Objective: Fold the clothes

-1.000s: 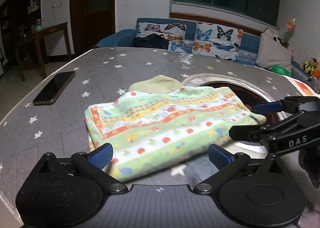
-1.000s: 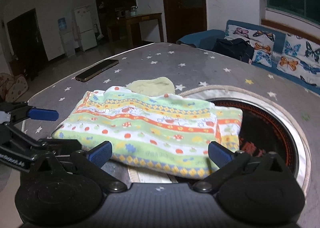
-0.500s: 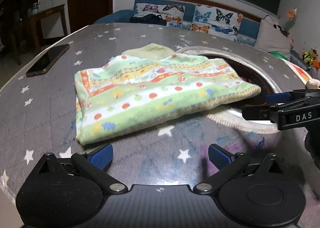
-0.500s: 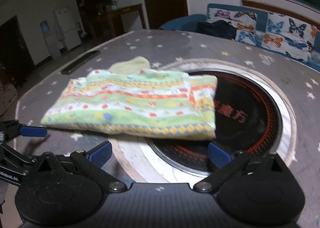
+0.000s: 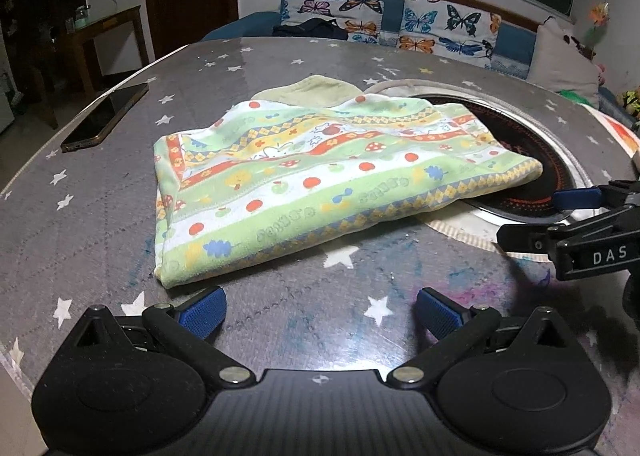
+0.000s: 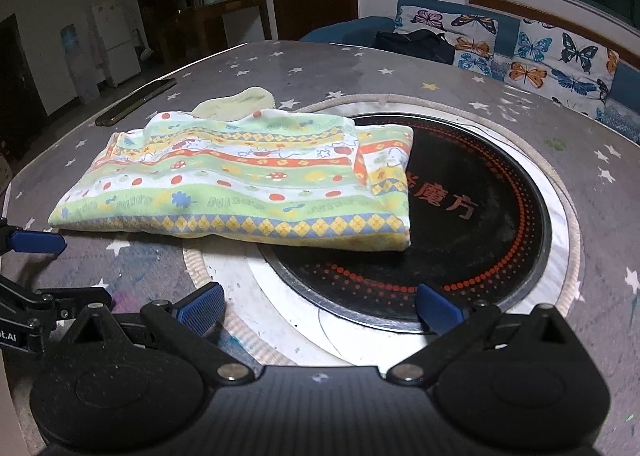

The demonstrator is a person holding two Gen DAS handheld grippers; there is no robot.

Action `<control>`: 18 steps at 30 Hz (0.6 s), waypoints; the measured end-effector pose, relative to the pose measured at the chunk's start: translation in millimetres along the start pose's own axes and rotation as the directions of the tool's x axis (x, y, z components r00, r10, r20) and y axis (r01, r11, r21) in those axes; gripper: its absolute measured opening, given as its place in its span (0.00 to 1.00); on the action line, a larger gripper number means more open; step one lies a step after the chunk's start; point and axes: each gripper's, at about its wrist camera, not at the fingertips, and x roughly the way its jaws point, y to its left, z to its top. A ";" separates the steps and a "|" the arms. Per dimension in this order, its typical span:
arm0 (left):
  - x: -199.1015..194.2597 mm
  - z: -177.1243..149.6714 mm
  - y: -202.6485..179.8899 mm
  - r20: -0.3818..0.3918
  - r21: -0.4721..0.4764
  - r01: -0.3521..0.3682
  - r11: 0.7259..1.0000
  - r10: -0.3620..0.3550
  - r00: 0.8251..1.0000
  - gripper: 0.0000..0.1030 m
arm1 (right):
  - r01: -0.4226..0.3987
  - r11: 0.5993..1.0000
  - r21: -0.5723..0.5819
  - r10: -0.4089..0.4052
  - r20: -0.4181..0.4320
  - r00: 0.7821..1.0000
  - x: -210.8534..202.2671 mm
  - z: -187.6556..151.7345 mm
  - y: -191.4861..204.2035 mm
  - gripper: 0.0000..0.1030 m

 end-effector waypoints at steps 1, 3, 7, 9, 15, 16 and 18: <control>0.4 0.4 -0.1 -0.001 -0.003 -0.002 1.000 0.002 1.000 1.00 | 0.002 1.000 -0.002 -0.002 0.002 1.000 0.1 -0.3 0.4 1.00; 1.0 1.2 -0.1 -0.004 -0.009 -0.007 1.000 0.007 1.000 1.00 | 0.005 1.000 -0.005 -0.005 0.006 1.000 0.1 -1.1 0.9 1.00; 2.2 2.5 -1.2 -0.009 -0.013 -0.016 1.000 0.015 1.000 1.00 | 0.010 1.000 -0.009 -0.010 0.016 1.000 0.3 -2.5 2.0 1.00; 2.4 2.7 -1.5 -0.009 -0.013 -0.018 1.000 0.018 1.000 1.00 | 0.012 1.000 -0.012 -0.012 0.021 1.000 0.2 -3.3 2.7 1.00; 2.9 2.0 -2.3 -0.006 -0.014 -0.022 1.000 0.022 1.000 1.00 | 0.015 1.000 -0.016 -0.015 0.035 0.999 0.4 -5.5 2.9 1.00; 2.7 1.9 -2.4 -0.006 -0.014 -0.023 1.000 0.023 1.000 1.00 | 0.016 1.000 -0.015 -0.015 0.037 0.999 0.3 -5.9 3.1 1.00; 2.5 1.9 -2.8 -0.005 -0.014 -0.024 1.000 0.024 1.000 1.00 | 0.018 1.000 -0.016 -0.017 0.043 0.999 -0.2 -7.2 3.4 1.00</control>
